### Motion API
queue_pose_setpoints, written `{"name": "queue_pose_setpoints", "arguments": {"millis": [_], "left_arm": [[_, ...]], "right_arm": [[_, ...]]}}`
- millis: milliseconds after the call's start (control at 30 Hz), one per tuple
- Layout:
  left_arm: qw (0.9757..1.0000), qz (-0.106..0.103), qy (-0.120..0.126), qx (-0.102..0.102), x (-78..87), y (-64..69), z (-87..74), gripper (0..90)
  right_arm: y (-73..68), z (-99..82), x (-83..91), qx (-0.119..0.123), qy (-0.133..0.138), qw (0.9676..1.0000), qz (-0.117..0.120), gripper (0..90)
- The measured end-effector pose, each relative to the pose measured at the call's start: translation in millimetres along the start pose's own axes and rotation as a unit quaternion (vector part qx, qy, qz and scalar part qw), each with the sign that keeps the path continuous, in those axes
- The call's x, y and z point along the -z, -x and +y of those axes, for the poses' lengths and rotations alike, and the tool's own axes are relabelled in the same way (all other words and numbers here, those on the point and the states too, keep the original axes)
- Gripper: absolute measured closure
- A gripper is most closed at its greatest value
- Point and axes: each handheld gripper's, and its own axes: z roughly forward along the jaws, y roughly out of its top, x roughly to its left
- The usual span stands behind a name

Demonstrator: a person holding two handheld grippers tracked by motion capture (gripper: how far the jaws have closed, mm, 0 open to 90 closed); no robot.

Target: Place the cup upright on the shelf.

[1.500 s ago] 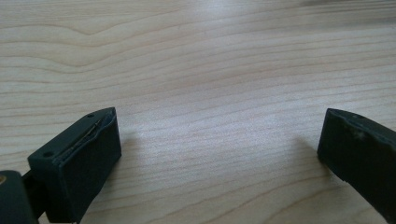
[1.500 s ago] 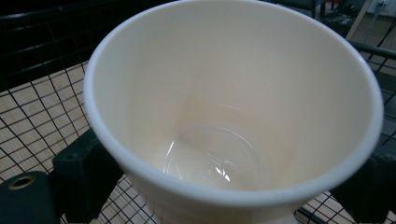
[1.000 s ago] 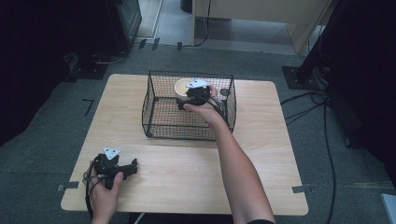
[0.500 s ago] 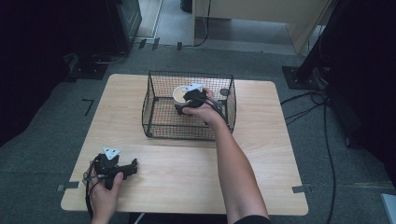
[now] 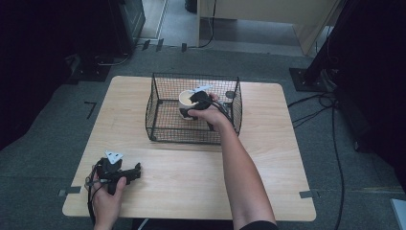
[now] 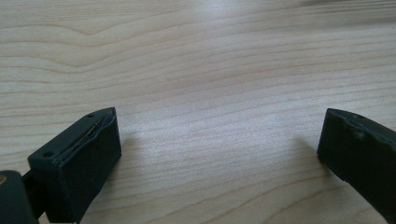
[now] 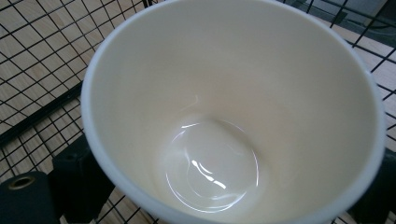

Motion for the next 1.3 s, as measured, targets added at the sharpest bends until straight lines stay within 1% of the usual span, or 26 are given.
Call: {"name": "queue_pose_setpoints", "arguments": {"millis": [100, 200, 300, 333, 367, 433, 500, 533, 567, 600, 667, 800, 833, 867, 900, 1000, 1067, 1200, 1233, 1267, 1300], "left_arm": [[1.0, 0.0, 0.0, 0.0, 0.0, 0.0, 0.0, 0.0], [1.0, 0.0, 0.0, 0.0, 0.0, 0.1, 0.0, 0.0], [1.0, 0.0, 0.0, 0.0, 0.0, -0.1, 0.0, 0.0], [1.0, 0.0, 0.0, 0.0, 0.0, -0.1, 0.0, 0.0], [1.0, 0.0, 0.0, 0.0, 0.0, -0.1, 0.0, 0.0], [1.0, 0.0, 0.0, -0.001, 0.0, -0.1, 0.0, 0.0], [1.0, 0.0, 0.0, -0.001, 0.0, -0.2, 0.0, 0.0], [1.0, 0.0, 0.0, -0.001, 0.0, -0.1, 0.0, 0.0], [1.0, 0.0, 0.0, -0.001, 0.1, -0.2, 0.1, 0.0], [1.0, 0.0, 0.0, 0.0, 0.0, -0.1, 0.1, 0.0], [1.0, 0.0, 0.0, -0.001, 0.1, -0.1, 0.1, 0.0], [1.0, 0.0, 0.0, 0.0, 0.0, 0.1, 0.0, 0.0], [1.0, 0.0, 0.0, 0.0, 0.0, 0.0, 0.0, 0.0], [1.0, 0.0, 0.001, 0.001, -0.1, 0.1, 0.0, 0.0], [1.0, 0.0, 0.0, 0.0, 0.0, 0.0, 0.0, 0.0], [1.0, 0.0, 0.0, 0.0, 0.0, 0.0, 0.1, 0.0], [1.0, 0.0, 0.001, 0.0, -0.1, 0.0, 0.1, 0.0], [1.0, 0.0, 0.001, 0.0, -0.1, 0.1, 0.0, 0.0], [1.0, 0.0, 0.001, 0.0, -0.1, 0.0, 0.1, 0.0], [1.0, 0.0, 0.0, 0.0, 0.0, 0.0, 0.1, 0.0], [1.0, 0.0, 0.0, 0.0, 0.0, 0.0, 0.1, 0.0]], "right_arm": [[0.3, 0.3, 1.1, -0.009, -0.002, 1.0, 0.0, 8.0], [0.7, 1.6, 2.6, -0.021, 0.004, 0.9998, 0.0, 5.3], [0.2, 4.7, 6.7, -0.028, 0.02, 0.9994, -0.005, 2.7], [0.0, 7.2, 10.0, -0.034, 0.028, 0.999, -0.011, 0.7], [0.0, 7.2, 10.0, -0.034, 0.028, 0.999, -0.011, 0.7], [0.4, 9.5, 14.0, -0.028, 0.042, 0.9985, -0.021, 0.0], [-0.3, 12.1, 18.7, -0.03, 0.054, 0.9978, -0.026, 0.0], [-2.3, 15.2, 24.2, -0.024, 0.07, 0.9969, -0.027, 0.0], [-2.3, 15.2, 24.2, -0.024, 0.07, 0.9969, -0.027, 0.0], [-3.7, 17.1, 27.2, -0.023, 0.08, 0.9961, -0.029, 0.0], [-5.9, 21.1, 33.9, -0.02, 0.099, 0.9942, -0.035, 0.0], [-10.4, 27.9, 49.0, -0.022, 0.138, 0.9898, -0.028, 0.0], [-13.6, 30.5, 56.0, -0.017, 0.152, 0.9879, -0.027, 0.0], [-13.6, 30.5, 56.0, -0.017, 0.152, 0.9879, -0.027, 0.0], [-15.4, 31.7, 60.0, -0.014, 0.16, 0.9867, -0.023, 0.0], [-21.8, 35.6, 72.1, -0.013, 0.188, 0.9821, -0.009, 0.0], [-26.3, 37.8, 80.1, -0.009, 0.206, 0.9786, -0.005, 0.0], [-34.3, 40.5, 95.6, -0.003, 0.233, 0.9724, 0.004, 0.0], [-38.0, 40.3, 103.5, -0.003, 0.245, 0.9694, 0.008, 0.0], [-38.0, 40.3, 103.5, -0.003, 0.245, 0.9694, 0.008, 0.0], [-39.8, 39.8, 107.3, -0.002, 0.25, 0.9681, 0.01, 0.0]]}}
